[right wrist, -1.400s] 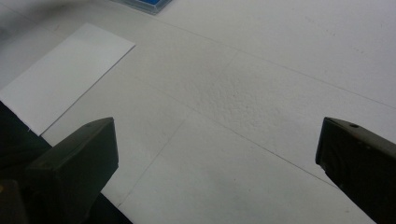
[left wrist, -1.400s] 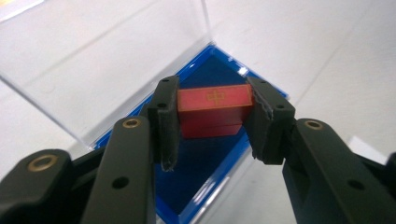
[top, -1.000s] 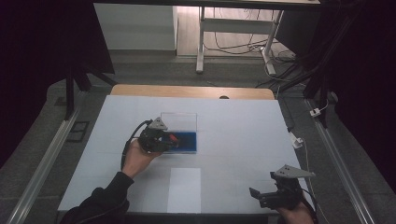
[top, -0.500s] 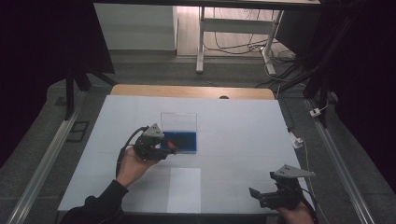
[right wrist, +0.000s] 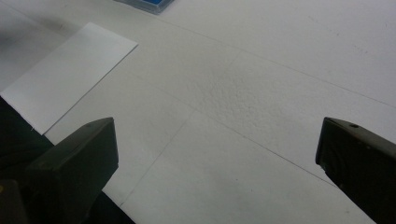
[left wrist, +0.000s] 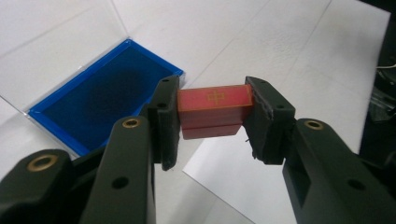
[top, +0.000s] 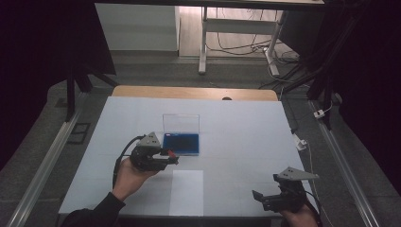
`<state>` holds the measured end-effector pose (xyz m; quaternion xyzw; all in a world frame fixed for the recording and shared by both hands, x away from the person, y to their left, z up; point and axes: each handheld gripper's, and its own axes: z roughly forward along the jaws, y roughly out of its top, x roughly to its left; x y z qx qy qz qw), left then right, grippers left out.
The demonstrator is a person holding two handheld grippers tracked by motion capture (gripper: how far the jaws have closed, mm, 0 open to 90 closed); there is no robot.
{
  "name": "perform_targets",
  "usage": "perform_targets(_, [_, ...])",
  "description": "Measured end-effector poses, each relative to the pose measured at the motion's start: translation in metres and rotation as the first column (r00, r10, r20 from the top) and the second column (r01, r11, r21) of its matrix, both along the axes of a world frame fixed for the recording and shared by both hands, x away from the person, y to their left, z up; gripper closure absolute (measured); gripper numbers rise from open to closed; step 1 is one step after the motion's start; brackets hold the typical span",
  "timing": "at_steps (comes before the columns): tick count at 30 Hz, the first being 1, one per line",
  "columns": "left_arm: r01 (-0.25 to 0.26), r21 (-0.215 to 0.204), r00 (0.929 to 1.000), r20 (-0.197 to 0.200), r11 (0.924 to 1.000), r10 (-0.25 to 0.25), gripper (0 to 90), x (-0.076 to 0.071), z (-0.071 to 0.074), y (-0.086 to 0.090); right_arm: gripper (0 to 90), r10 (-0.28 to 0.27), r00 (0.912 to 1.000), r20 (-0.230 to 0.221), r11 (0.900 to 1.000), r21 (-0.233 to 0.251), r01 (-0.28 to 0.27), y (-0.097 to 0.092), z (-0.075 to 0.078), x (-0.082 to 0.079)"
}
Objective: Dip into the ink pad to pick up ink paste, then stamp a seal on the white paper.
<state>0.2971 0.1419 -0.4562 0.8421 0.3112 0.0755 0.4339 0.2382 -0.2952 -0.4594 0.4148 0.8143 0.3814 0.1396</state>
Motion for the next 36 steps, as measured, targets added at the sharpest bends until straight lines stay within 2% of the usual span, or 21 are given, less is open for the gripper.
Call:
perform_targets(7, [0.018,-0.012,0.9998,0.0,0.9998,-0.018,57.8,-0.009,0.002,-0.002,0.0,-0.001,1.0,0.001,1.0,-0.002,0.001,0.0,0.0,0.0])
perform_targets(19, [0.059,-0.006,0.9982,-0.003,0.9982,-0.059,57.8,-0.023,0.002,-0.014,0.0,-0.001,1.0,0.002,1.0,-0.001,0.001,0.0,0.0,-0.001])
perform_targets(22, [0.076,0.008,0.9971,-0.006,0.9971,-0.076,57.8,-0.026,-0.002,-0.02,0.0,0.003,1.0,0.001,1.0,-0.009,-0.003,0.001,0.0,0.0])
perform_targets(30, [0.119,0.088,0.9928,0.006,0.989,-0.12,57.9,-0.033,-0.014,-0.039,0.0,0.005,1.0,0.003,0.9999,-0.01,-0.005,0.001,0.0,-0.001])
perform_targets(36, [0.125,0.094,0.9922,-0.011,0.9877,-0.124,57.9,-0.031,-0.026,-0.044,0.0,0.004,1.0,0.004,1.0,-0.009,-0.004,0.001,0.0,-0.001])
